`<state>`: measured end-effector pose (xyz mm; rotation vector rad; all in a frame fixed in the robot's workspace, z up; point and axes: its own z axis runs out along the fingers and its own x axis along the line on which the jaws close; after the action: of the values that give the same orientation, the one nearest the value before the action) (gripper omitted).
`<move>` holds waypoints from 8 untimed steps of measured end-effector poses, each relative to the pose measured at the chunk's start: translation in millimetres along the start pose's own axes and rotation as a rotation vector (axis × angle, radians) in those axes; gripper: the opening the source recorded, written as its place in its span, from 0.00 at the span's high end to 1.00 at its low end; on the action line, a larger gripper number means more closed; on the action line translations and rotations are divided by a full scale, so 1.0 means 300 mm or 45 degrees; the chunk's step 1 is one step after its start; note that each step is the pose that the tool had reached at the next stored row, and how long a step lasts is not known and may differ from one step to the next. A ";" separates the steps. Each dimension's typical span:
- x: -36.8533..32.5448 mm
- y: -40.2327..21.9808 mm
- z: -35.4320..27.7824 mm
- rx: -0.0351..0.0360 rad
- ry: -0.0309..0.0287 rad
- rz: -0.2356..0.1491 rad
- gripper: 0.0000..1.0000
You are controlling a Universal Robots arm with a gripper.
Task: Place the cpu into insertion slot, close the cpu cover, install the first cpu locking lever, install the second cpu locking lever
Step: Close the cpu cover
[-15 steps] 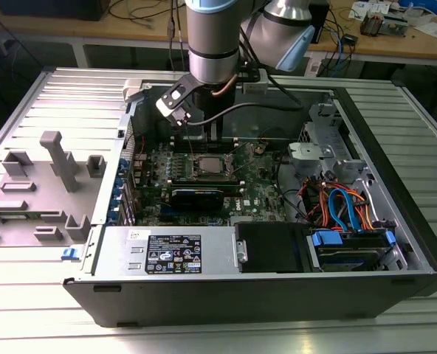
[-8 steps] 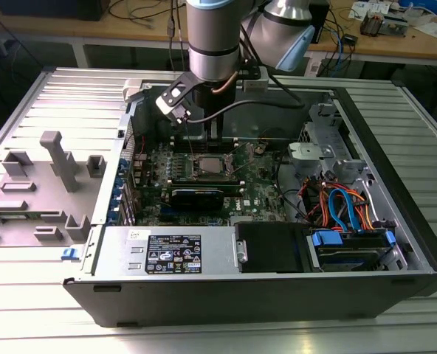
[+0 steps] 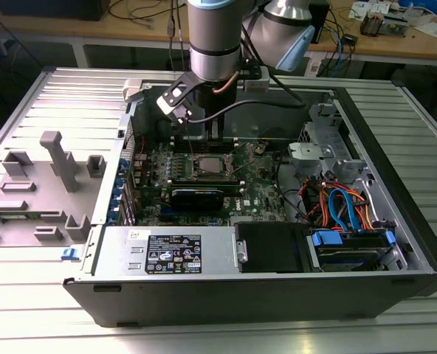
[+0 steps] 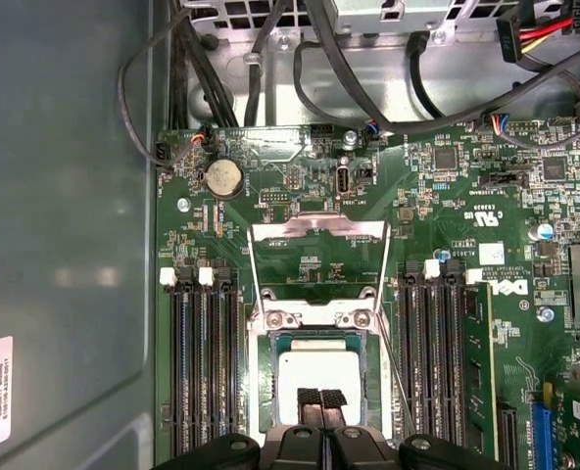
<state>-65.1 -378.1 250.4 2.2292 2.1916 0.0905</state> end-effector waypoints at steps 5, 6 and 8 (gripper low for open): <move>0.001 0.035 0.000 0.0001 -0.0002 0.000 0.89; 0.002 0.037 -0.033 -0.0001 0.0001 0.000 0.89; 0.002 0.038 -0.044 0.0000 0.0000 0.000 0.89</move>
<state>-54.3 -378.1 264.1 2.2292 2.1916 0.0905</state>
